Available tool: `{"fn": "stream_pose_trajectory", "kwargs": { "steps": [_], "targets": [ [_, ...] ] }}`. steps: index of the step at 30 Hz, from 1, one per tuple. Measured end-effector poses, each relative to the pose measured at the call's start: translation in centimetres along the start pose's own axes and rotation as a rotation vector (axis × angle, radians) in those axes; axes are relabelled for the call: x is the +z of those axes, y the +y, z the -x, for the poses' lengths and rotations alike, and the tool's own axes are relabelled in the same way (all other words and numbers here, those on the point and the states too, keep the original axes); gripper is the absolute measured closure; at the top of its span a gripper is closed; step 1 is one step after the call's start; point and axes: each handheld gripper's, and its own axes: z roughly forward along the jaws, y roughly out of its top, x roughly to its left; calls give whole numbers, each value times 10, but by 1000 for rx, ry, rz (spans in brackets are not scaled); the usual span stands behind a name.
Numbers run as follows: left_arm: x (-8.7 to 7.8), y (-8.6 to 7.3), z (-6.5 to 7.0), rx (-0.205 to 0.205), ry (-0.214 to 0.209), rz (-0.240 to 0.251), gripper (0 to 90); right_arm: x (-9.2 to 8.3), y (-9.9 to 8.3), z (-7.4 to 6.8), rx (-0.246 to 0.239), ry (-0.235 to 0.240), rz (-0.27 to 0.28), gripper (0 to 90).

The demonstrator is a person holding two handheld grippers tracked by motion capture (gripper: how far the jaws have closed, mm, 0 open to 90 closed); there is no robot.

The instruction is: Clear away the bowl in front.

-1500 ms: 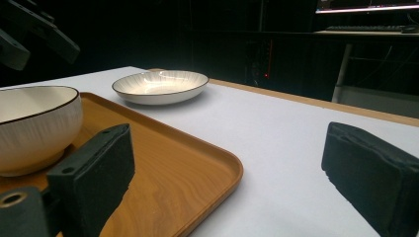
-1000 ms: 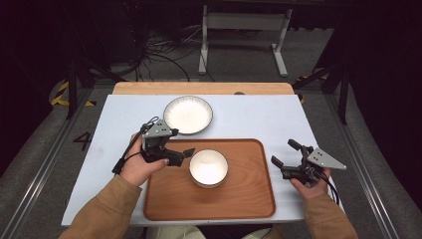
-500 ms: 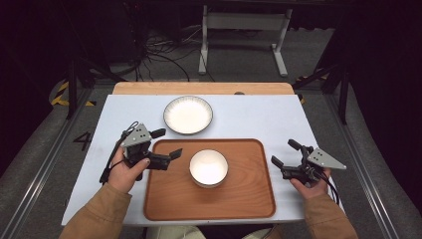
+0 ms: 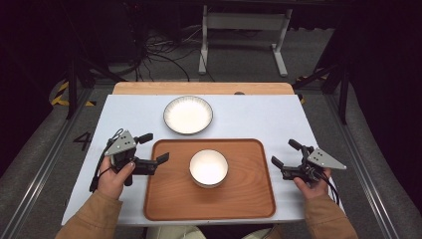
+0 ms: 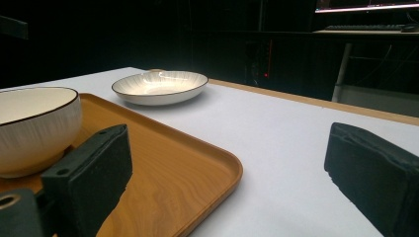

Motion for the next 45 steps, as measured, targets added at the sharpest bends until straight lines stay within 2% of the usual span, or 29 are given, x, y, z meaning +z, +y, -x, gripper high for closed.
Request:
{"fn": "stream_pose_trajectory", "kwargs": {
  "steps": [2,8,18,30,40,45],
  "targets": [
    [-1,-1,-2,7,3,-2,88,0,0,0,-1,0,0,49],
    [-10,-17,-8,-19,25,11,88,0,0,0,2,-1,0,44],
    [-25,-34,-18,-44,53,34,88,0,0,0,-3,1,1,42],
    [-26,-55,-25,-62,68,49,83,0,0,0,-7,1,3,42],
    [-28,-66,-28,-51,88,70,82,0,0,-1,-7,3,5,42],
    [-26,-68,-27,-45,89,59,83,0,0,-1,-8,4,5,42]
  ]
}}
